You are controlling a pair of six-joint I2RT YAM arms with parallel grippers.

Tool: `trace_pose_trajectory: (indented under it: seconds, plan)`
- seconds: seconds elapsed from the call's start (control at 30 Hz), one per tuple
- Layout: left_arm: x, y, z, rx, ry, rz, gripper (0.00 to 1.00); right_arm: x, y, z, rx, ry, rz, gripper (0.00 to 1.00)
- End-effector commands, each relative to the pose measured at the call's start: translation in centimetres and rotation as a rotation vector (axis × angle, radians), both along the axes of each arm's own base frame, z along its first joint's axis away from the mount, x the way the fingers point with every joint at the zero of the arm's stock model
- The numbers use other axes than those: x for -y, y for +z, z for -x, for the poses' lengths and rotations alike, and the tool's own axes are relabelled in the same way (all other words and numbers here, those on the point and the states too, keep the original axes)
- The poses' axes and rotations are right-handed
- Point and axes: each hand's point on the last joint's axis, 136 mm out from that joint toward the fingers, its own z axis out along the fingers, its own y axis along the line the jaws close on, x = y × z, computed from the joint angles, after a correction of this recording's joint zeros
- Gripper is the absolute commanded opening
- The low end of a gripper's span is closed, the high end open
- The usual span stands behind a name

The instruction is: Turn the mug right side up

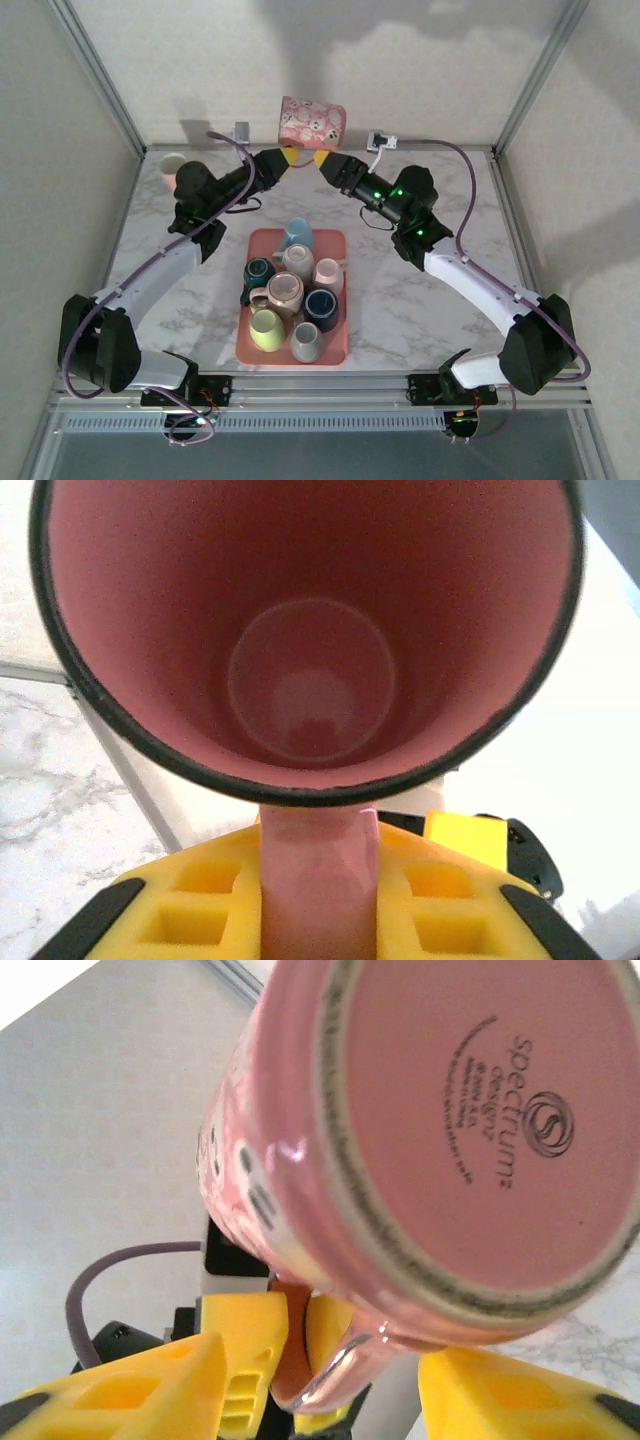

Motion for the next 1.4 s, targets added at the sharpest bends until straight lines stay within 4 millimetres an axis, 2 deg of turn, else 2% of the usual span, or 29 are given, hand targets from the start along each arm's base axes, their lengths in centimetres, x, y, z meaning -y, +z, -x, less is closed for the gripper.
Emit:
trace_pose_trajectory:
  seconds: [0.0,0.23,0.33,0.53,0.97,1.37]
  plan:
    - [-1.2,5.3,1.2,0.213,0.099,-0.034,0.00,2.0,1.5,1.0,0.095,-0.070,0.018,0.62]
    - [-1.5,4.2,-0.4,0.221,0.184,-0.210,0.00,4.1,-1.7,1.4,0.064,-0.170,0.258,0.64]
    - [-1.9,2.9,-1.4,0.211,0.235,-0.308,0.00,5.2,-3.4,1.3,0.032,-0.207,0.382,0.64]
    - [-3.3,1.0,-3.0,0.203,0.338,-0.470,0.00,6.4,-5.2,1.3,-0.001,-0.227,0.449,0.64]
    - [-6.2,-3.4,-5.2,0.140,0.498,-0.698,0.00,6.7,-8.2,0.6,-0.079,-0.225,0.551,0.64]
    - [-10.5,-9.4,-10.0,-0.042,0.698,-0.919,0.00,6.5,-11.2,0.1,-0.170,-0.187,0.701,0.65]
